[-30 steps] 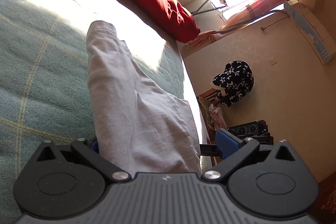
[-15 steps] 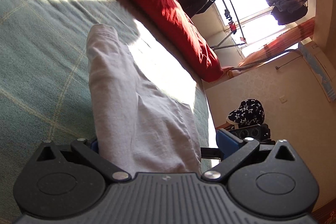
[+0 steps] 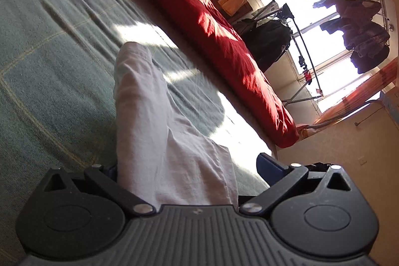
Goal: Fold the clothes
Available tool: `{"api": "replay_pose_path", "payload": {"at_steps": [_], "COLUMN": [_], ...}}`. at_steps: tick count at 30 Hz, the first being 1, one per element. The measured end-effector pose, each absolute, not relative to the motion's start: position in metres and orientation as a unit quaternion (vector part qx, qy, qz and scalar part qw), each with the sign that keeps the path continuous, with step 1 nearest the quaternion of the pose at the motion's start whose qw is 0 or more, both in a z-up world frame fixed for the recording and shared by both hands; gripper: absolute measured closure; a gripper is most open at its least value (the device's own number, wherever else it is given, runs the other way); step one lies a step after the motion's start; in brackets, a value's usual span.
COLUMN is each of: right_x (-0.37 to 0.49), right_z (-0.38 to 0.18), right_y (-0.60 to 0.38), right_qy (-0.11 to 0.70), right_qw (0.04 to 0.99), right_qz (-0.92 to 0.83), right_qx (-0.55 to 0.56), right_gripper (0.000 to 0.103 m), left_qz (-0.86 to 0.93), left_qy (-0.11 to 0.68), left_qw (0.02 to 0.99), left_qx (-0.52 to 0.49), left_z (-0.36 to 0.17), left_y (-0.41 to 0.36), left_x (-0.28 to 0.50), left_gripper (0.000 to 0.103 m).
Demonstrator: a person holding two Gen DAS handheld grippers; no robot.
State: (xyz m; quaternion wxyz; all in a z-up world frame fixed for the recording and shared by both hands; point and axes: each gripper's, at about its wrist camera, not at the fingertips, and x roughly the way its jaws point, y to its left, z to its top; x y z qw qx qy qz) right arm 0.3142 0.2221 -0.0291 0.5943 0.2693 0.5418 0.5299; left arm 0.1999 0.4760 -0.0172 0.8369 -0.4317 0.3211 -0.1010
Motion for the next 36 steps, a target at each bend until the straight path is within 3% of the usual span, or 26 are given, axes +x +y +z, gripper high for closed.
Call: {"api": "replay_pose_path", "payload": {"at_steps": [11,21,28,36], "right_x": [0.298,0.280,0.324,0.336], "right_z": [-0.042,-0.057,-0.077,-0.047], "right_y": [0.287,0.252,0.230,0.214], "right_qy": [0.550,0.523,0.520,0.453], "right_qw": [0.582,0.626,0.608,0.635], "right_qz": [0.551,0.544,0.504,0.531], "right_qx": [0.233,0.197,0.325,0.331], "right_gripper": [0.000,0.000,0.000,0.000], "left_qz": [-0.050,0.029,-0.053,-0.032], "left_qy": [0.313,0.270,0.274,0.284], "left_qw": [0.833,0.864,0.862,0.863], "left_qx": [-0.453,-0.424,-0.423,-0.418], "left_z": [-0.046,-0.038,-0.036,-0.060], "left_y": [0.535,0.558,0.527,0.527], "left_x": [0.214,0.183,0.190,0.232], "left_gripper": [0.002,0.002,0.002,0.002]}}
